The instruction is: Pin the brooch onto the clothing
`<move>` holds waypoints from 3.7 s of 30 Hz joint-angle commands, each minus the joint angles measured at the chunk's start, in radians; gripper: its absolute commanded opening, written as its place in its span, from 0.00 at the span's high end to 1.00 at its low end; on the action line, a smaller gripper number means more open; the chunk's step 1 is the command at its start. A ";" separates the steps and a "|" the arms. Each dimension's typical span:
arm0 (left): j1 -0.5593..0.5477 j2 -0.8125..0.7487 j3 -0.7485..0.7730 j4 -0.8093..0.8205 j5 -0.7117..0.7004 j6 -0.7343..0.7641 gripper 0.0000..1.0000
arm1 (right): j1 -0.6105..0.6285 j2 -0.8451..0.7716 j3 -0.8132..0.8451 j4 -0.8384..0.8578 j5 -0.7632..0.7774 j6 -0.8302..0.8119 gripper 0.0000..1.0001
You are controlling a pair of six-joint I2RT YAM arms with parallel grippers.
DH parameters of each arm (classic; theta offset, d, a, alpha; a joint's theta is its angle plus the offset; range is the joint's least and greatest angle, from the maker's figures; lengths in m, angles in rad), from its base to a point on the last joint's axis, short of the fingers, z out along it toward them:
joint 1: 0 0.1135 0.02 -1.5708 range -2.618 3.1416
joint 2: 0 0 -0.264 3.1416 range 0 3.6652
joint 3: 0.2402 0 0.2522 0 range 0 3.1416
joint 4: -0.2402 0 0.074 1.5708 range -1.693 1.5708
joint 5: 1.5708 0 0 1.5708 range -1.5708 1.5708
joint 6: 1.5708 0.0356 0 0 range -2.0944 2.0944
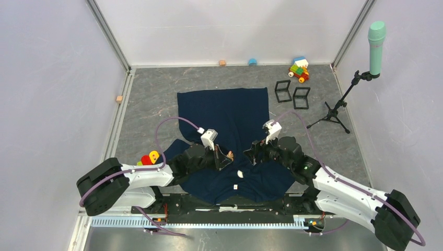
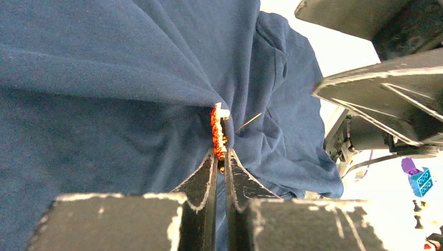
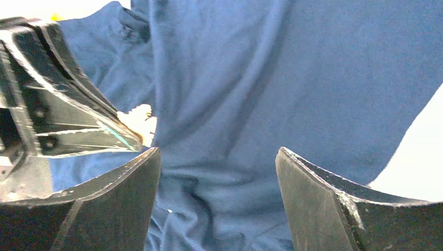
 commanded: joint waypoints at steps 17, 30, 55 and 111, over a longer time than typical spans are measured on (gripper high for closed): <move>0.094 -0.114 -0.018 0.023 0.448 0.121 0.98 | -0.161 -0.109 -0.192 0.287 -0.679 -0.271 0.17; 0.153 -0.010 0.001 0.233 0.803 0.043 0.98 | -0.160 0.089 -0.108 0.432 -0.912 -0.195 0.24; 0.154 0.045 -0.008 0.352 0.882 0.037 0.98 | -0.153 0.254 -0.048 0.554 -1.007 -0.087 0.55; 0.209 -0.264 0.101 -0.350 0.441 0.141 0.15 | -0.190 0.051 0.080 0.076 -0.471 -0.194 0.32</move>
